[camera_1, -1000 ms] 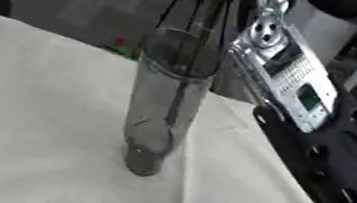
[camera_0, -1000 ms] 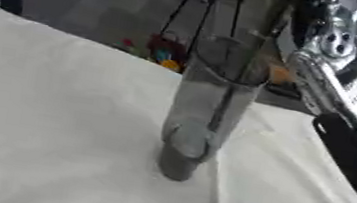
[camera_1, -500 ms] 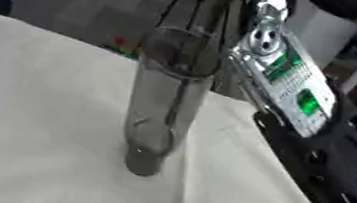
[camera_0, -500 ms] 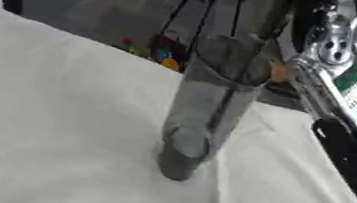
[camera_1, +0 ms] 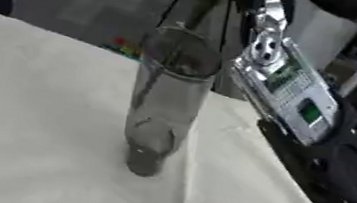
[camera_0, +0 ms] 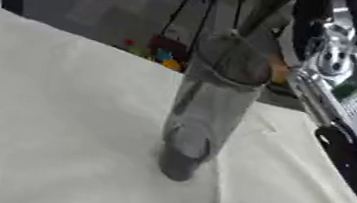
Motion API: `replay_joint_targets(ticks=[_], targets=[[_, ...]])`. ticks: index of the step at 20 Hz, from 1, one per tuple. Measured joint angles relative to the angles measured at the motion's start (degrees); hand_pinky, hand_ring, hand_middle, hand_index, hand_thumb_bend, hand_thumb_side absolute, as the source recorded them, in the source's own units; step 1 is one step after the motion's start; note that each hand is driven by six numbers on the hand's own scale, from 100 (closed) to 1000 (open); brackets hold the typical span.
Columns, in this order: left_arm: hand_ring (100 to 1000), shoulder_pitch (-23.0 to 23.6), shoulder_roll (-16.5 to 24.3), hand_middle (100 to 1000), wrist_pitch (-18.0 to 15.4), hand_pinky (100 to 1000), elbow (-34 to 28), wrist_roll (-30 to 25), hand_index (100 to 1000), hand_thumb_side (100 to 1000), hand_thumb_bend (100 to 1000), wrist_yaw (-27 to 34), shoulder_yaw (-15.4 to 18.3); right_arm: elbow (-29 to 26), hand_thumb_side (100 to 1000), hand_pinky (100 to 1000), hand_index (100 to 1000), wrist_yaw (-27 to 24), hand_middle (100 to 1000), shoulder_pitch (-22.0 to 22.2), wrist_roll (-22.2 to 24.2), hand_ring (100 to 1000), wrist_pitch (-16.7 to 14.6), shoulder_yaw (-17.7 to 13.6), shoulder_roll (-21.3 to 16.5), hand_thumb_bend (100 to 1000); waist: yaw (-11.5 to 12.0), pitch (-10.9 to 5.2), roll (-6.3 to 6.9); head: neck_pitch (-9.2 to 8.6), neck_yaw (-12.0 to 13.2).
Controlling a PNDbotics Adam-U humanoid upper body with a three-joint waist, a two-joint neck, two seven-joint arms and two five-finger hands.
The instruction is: Arrange flowers into the vase.
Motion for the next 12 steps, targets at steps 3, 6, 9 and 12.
replay_joint_targets(ticks=[3,6,9,12], targets=[[876,0.0,0.0,866,0.0,797,0.0,0.0,943,1000,100,0.0,0.1,-0.3,1000,661,334,1.9,405,0.4,2.9,521,1.0,0.0,-0.3,100,-0.1,0.00,0.00,0.00,0.2],[876,0.1,0.0,867,0.1,797,0.0,0.1,943,1000,100,0.0,0.1,-0.4,1000,662,333,3.8,412,0.7,5.1,526,1.7,0.0,-0.7,100,-0.3,-0.01,0.00,0.00,0.2],[877,0.1,0.0,867,0.1,798,0.0,0.1,943,1000,100,0.0,0.1,-0.5,1000,665,332,6.4,420,0.9,7.1,532,1.9,0.0,-1.2,100,-0.4,-0.01,0.00,0.00,0.2],[876,0.1,0.0,866,0.1,798,0.0,0.2,943,1000,100,0.0,0.2,-0.6,1000,667,332,8.6,422,1.3,9.3,534,2.4,-0.1,-1.5,100,-0.6,-0.01,0.00,0.00,0.3]])
